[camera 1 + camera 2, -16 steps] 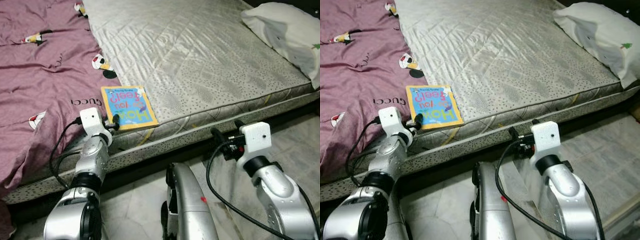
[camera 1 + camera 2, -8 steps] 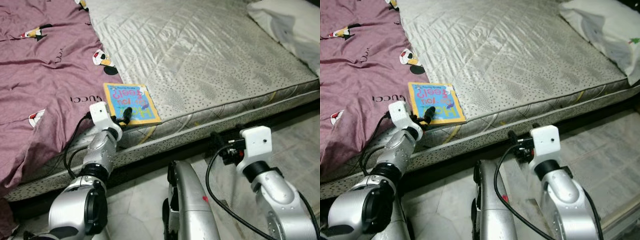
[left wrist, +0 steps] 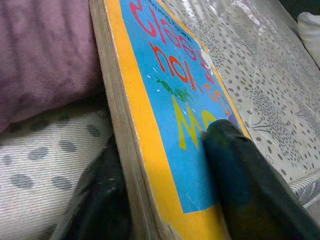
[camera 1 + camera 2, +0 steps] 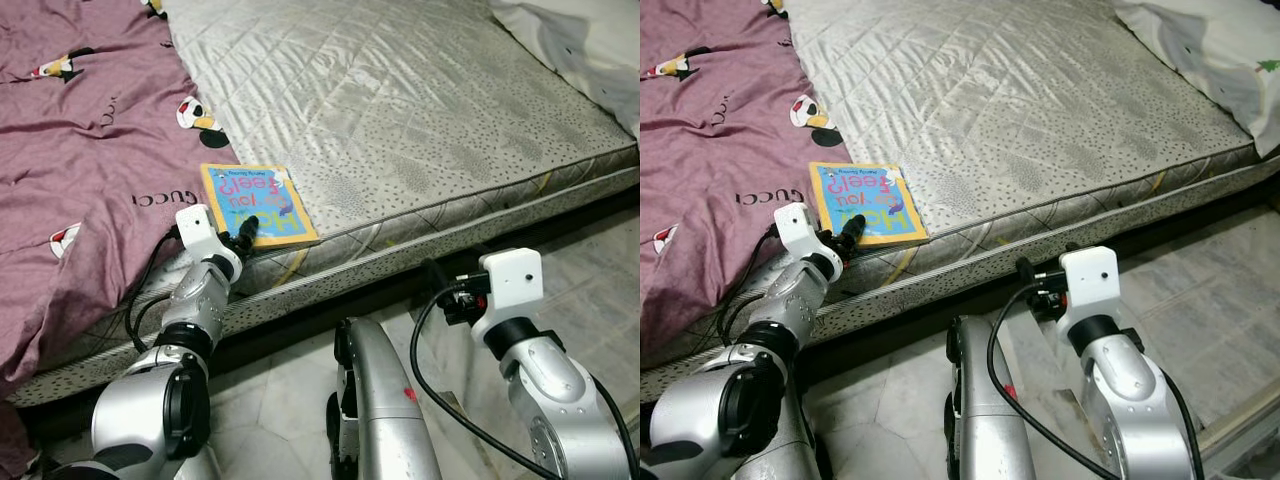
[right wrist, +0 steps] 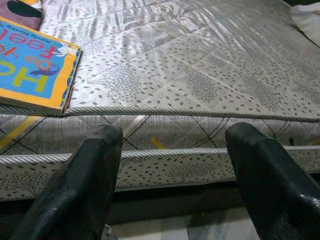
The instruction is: Clean up the room
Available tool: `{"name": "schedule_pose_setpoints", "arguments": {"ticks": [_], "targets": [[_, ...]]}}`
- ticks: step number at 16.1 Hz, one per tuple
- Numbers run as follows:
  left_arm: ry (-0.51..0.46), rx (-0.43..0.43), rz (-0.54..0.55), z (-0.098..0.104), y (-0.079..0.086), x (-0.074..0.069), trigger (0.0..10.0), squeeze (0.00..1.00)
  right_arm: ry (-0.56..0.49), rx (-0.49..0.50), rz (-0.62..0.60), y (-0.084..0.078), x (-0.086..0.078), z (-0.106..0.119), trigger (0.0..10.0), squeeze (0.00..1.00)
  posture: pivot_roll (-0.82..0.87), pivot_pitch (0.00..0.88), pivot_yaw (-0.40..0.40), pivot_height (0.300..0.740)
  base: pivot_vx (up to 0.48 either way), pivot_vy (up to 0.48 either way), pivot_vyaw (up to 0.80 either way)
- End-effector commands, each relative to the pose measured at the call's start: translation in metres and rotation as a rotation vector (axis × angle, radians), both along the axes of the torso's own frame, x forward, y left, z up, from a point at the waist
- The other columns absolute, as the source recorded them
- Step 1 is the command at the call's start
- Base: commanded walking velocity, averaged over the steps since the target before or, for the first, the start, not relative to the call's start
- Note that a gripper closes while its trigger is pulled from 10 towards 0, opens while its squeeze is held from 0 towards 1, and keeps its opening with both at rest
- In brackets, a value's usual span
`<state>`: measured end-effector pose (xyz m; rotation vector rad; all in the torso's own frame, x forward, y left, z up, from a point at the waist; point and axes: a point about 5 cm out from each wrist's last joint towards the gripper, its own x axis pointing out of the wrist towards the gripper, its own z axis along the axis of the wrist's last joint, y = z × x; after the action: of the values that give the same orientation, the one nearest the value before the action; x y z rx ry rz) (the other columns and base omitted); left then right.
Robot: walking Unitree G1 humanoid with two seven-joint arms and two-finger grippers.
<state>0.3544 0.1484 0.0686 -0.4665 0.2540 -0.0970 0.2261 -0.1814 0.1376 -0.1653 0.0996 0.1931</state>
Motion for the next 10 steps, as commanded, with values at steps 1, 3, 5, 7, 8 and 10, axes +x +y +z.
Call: {"name": "schedule_pose_setpoints", "arguments": {"ticks": [1,3,5,7,8,10], "targets": [[0.028,-0.015,-0.021,-0.002,-0.005,0.000,0.0,0.00,-0.001,-0.006,-0.017,-0.003,0.000,0.000,10.0,0.00,-0.29,0.145,-0.098,0.491,0.000,0.000,0.00],[0.030,-0.026,-0.032,-0.003,-0.007,0.000,0.0,0.00,-0.006,-0.004,-0.014,-0.003,0.002,0.000,10.0,0.00,-0.29,0.137,-0.098,0.491,0.000,0.000,0.00],[0.020,-0.032,-0.036,-0.001,-0.009,0.001,0.0,0.00,-0.010,0.001,-0.009,-0.001,0.003,0.001,10.0,0.00,-0.29,0.132,-0.097,0.491,0.000,0.000,0.00],[0.000,-0.029,-0.040,0.002,-0.008,0.002,0.0,0.00,-0.013,0.011,-0.003,0.002,0.007,-0.001,10.0,0.00,-0.28,0.131,-0.091,0.491,0.000,0.000,0.00],[-0.012,-0.022,-0.044,0.003,-0.007,0.002,0.0,0.00,-0.016,0.016,-0.004,0.003,0.009,-0.001,10.0,0.00,-0.26,0.117,-0.087,0.491,0.000,0.000,0.00],[-0.053,0.005,-0.009,0.008,0.002,0.004,0.0,0.00,-0.026,0.040,-0.008,0.010,0.015,-0.005,10.0,0.00,-0.23,0.087,-0.069,0.491,0.000,0.000,0.00]]}}
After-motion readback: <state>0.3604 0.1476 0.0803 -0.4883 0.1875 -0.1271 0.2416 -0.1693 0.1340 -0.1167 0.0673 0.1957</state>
